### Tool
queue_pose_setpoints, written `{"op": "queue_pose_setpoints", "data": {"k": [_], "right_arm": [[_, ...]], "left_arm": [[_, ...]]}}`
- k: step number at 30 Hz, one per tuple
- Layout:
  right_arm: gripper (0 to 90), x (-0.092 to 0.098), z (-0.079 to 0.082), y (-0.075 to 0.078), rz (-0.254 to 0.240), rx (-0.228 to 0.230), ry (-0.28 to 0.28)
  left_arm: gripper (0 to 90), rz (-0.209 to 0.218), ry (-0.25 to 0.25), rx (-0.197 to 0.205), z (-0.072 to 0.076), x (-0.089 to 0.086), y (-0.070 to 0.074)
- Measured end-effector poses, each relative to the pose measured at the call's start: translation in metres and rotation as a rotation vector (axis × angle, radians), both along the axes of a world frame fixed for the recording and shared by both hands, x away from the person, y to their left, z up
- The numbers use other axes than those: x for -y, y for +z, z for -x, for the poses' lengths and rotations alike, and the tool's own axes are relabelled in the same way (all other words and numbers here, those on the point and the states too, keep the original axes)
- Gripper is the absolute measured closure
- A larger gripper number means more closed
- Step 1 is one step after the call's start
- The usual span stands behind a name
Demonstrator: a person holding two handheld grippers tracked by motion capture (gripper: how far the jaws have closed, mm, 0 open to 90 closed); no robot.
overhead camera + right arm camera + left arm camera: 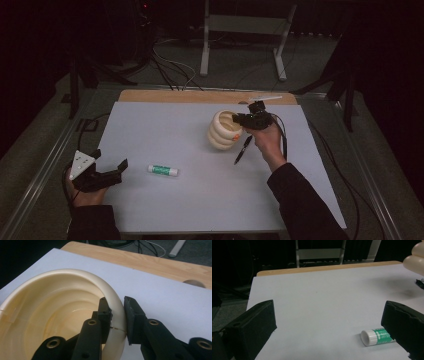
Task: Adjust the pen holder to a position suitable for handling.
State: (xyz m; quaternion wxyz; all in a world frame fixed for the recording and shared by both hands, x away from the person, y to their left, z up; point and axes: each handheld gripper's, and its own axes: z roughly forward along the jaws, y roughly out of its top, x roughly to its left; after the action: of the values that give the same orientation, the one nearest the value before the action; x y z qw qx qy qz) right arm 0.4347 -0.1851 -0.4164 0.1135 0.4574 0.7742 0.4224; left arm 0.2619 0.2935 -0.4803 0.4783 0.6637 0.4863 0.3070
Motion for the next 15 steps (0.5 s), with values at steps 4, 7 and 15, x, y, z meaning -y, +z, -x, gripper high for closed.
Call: {"op": "queue_pose_setpoints", "data": {"k": [4,7,15], "right_arm": [[76.7,-0.008,0.009,-0.002,0.013,-0.002,0.029],[76.6,-0.013,0.014,-0.005,0.033,-0.003,0.049],[76.6,-0.026,0.023,-0.018,0.065,-0.029,0.091]], "left_arm": [[0.1,0.001,0.000,0.000,0.000,0.000,0.000],[0.1,-0.001,-0.001,0.000,0.000,0.000,0.000],[0.1,-0.003,-0.004,-0.002,0.000,0.000,0.000]]}}
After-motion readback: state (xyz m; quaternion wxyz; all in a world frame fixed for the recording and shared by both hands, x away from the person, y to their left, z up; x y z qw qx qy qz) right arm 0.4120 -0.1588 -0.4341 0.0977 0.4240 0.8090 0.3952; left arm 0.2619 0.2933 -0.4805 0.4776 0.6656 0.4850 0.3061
